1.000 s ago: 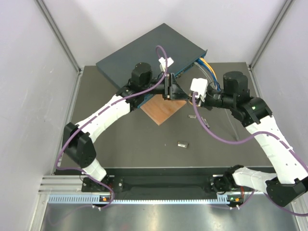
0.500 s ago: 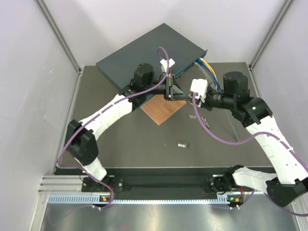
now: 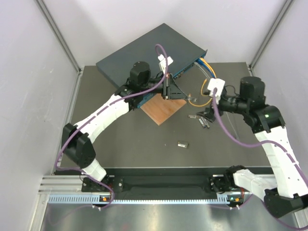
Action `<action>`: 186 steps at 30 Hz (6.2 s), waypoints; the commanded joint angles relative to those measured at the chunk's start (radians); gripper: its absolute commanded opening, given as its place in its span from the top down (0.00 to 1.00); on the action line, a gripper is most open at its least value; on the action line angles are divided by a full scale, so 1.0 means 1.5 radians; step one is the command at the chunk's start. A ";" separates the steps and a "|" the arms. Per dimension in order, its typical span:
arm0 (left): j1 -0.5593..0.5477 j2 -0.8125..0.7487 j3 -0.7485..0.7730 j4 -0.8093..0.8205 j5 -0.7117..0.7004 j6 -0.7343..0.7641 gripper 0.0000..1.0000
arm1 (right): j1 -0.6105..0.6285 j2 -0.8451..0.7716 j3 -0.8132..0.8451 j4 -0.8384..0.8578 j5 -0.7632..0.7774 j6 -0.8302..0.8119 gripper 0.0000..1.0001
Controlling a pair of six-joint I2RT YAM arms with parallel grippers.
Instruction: Insert the plug into the switch port
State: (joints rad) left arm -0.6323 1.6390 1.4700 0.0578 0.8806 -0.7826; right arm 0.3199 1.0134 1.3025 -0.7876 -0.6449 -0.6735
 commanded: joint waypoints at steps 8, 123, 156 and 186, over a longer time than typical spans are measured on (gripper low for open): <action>-0.008 -0.099 0.152 -0.267 -0.008 0.493 1.00 | -0.125 0.056 0.101 -0.251 -0.339 -0.043 0.09; 0.474 -0.357 -0.377 0.124 -0.253 -0.213 0.03 | 0.037 0.452 0.408 -0.026 0.328 0.250 1.00; 0.456 -0.335 -0.397 0.175 -0.242 -0.228 0.99 | 0.044 0.489 0.432 -0.012 0.308 0.271 1.00; 0.455 -0.329 -0.396 0.168 -0.243 -0.220 1.00 | 0.009 0.488 0.424 0.090 0.175 0.320 1.00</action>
State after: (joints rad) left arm 0.0711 1.1400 0.8722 0.2245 0.4824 -1.1625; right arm 0.3294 1.7618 1.9221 -0.8093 -0.3210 -0.2153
